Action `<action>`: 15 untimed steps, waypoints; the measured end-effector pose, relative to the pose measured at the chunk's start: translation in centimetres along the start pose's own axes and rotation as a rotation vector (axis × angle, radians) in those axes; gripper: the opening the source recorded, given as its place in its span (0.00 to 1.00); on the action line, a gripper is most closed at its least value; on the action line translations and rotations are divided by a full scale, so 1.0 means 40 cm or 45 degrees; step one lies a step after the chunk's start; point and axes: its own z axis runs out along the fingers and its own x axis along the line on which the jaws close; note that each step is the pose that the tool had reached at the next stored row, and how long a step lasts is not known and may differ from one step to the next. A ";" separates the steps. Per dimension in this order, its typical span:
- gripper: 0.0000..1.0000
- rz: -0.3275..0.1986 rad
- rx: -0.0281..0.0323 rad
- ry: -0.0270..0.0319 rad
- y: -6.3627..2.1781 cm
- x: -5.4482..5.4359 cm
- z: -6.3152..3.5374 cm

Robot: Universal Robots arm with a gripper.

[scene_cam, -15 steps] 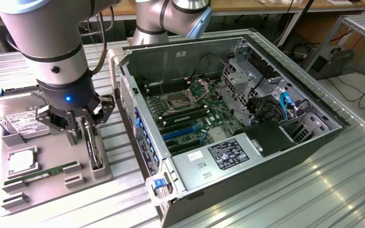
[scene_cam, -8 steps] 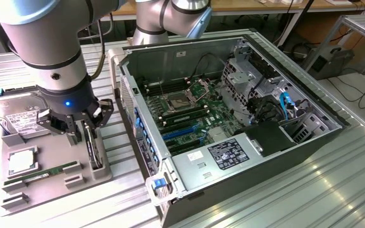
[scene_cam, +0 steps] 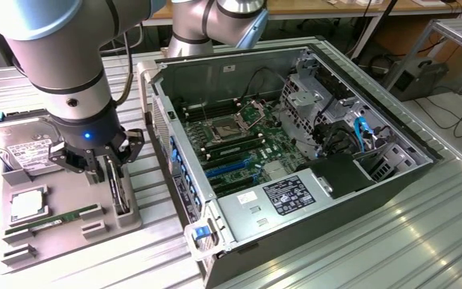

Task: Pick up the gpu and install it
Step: 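Pick up the gpu and move the gpu toward the slot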

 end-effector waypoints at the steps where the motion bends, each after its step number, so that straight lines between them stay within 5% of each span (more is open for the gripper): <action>1: 0.38 0.000 -0.0001 -0.0002 0.000 0.000 0.001; 10: 0.38 0.000 0.0000 -0.0001 0.000 0.000 0.005; 15: 0.27 0.000 0.0001 0.0001 0.000 0.000 0.005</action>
